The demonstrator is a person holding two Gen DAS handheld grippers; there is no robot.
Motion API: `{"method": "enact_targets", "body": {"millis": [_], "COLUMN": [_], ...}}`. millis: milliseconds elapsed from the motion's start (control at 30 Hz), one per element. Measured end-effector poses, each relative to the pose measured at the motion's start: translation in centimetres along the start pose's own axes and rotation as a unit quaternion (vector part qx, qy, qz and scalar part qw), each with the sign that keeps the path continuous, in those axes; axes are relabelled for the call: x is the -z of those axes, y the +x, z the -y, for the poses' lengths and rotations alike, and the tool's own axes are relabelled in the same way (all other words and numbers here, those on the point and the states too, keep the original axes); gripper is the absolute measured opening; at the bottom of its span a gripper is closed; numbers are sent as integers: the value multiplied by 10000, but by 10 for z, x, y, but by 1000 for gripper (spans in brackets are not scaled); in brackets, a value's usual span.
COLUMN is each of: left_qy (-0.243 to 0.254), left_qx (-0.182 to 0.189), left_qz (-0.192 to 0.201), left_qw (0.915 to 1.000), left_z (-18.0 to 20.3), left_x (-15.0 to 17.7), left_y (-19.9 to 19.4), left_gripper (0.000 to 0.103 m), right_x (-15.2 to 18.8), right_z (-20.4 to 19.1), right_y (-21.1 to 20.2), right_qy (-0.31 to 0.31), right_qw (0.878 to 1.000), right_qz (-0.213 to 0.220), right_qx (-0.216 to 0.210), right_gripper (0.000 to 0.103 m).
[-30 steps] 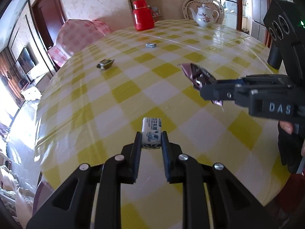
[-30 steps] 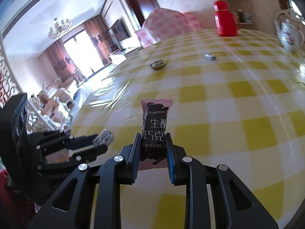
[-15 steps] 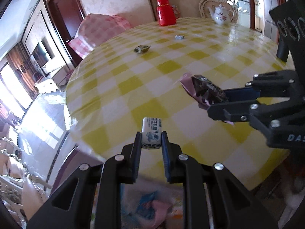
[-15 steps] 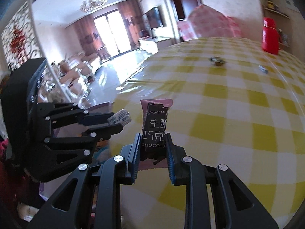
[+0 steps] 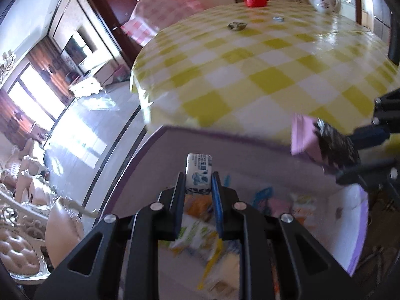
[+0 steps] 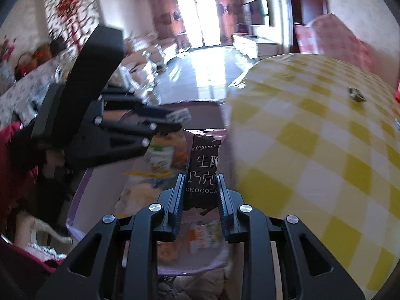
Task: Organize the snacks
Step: 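Open both grippers over the purple box to drop the packets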
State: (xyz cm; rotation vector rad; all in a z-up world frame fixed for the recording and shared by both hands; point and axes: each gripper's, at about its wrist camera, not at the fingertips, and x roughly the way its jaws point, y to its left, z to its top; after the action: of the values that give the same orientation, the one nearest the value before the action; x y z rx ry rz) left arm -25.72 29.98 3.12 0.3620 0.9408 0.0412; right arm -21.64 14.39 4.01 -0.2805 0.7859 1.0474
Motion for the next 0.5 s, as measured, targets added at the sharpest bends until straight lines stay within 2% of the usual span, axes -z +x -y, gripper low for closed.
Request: {"method": "enact_targets", "body": {"millis": [300,367,400,433,467,500], "left_qy": [-178,-184,-188,-193,-195,-192], "left_qx": [-225,-233,-239,-270,-299,-339], "left_qz": [-151,-191,-182,-178,-162,-117], "left_qw": [9995,9994,9994,9993,9992,9992], "left_z": [-25,-27,-26,-26,-25,-24], "left_x": [16,16,15,14,13,12], "left_y": [0,2,1,1,1,0], "left_gripper": [21,22,26,34,57,74], "right_x": [8,9,9,9,8,5], "right_z": [-46,-49,-50,-47,-42,-36], "right_y": [14,13,12,10,8,8], "right_qy": [-623,-653,-636,-567,-489,-389], "right_qw": [9961,9955,9955,9960,9966,9972], "right_qz": [-187,-150,-139,-113,-89,-60], "right_qx": [-602,-673,-690,-682,-658,-632], "right_gripper": [26,29,30,35,46,51]}}
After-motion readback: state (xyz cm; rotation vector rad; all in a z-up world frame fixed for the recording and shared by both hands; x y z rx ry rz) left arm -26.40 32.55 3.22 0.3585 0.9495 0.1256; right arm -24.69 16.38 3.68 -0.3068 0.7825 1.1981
